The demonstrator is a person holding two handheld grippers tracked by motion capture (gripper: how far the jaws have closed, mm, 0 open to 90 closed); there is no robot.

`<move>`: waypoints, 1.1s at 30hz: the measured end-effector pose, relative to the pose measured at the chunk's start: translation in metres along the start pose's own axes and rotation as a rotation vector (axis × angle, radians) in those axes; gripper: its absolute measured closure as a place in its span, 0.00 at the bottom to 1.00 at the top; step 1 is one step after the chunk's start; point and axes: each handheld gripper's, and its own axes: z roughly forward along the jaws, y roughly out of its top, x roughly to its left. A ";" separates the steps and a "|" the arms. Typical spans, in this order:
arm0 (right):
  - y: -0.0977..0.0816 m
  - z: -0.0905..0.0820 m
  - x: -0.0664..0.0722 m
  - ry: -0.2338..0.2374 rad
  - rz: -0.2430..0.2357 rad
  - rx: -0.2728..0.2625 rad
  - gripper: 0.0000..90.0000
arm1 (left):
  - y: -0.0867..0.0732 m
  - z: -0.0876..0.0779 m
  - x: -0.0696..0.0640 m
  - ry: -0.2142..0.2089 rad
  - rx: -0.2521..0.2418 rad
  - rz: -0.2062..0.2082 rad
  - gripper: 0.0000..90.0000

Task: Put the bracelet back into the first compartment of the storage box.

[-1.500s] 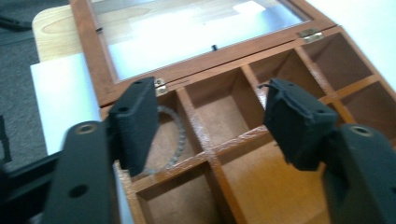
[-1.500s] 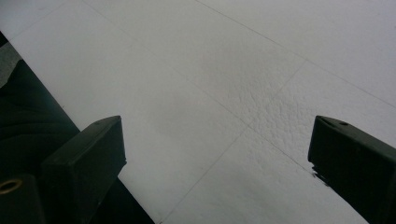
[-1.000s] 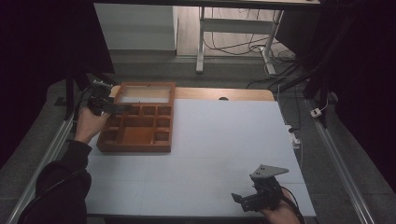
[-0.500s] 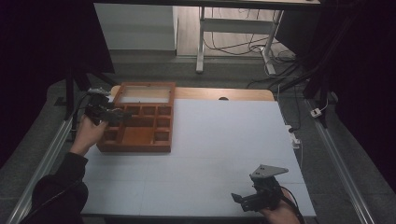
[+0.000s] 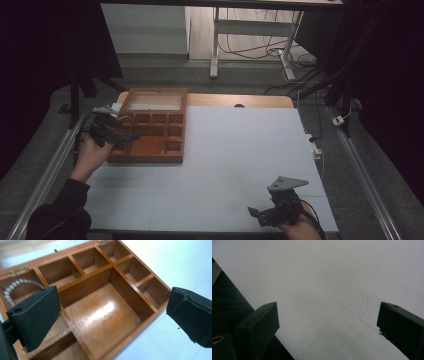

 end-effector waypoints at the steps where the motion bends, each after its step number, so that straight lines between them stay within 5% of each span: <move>1: 0.000 0.000 0.000 0.000 0.000 0.000 0.04 | -0.002 -0.001 -0.002 -0.001 0.001 0.002 0.00; 33: 0.001 0.000 0.001 -0.001 -0.012 -0.007 0.04 | -0.059 -0.045 -0.054 -0.089 -0.024 0.032 0.00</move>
